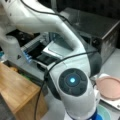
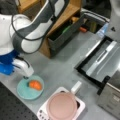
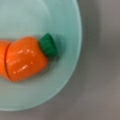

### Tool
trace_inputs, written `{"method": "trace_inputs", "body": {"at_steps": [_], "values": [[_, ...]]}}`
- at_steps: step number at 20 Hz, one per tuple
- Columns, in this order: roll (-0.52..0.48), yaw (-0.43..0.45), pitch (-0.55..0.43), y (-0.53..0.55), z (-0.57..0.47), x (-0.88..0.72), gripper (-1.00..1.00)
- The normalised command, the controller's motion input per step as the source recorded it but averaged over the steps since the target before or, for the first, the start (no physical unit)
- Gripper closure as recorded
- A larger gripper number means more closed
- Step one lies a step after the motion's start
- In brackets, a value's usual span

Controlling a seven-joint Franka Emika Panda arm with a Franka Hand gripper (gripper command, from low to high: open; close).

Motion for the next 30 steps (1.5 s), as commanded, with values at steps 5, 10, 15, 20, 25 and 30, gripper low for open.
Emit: {"method": "trace_inputs", "body": {"at_steps": [5, 10, 15, 20, 25, 30], "values": [[-0.274, -0.053, -0.001, 0.52, 0.28, -0.33, -1.0], [-0.318, -0.023, -0.062, 0.49, 0.14, -0.41, -1.0], [-0.385, -0.089, -0.058, 0.46, 0.03, -0.43, -1.0], [-0.385, -0.157, -0.052, 0.51, 0.03, -0.47, -1.0], [-0.326, -0.153, -0.053, 0.5, 0.1, -0.54, -1.0], [-0.308, -0.063, -0.099, 0.32, 0.01, -0.59, -1.0]]}}
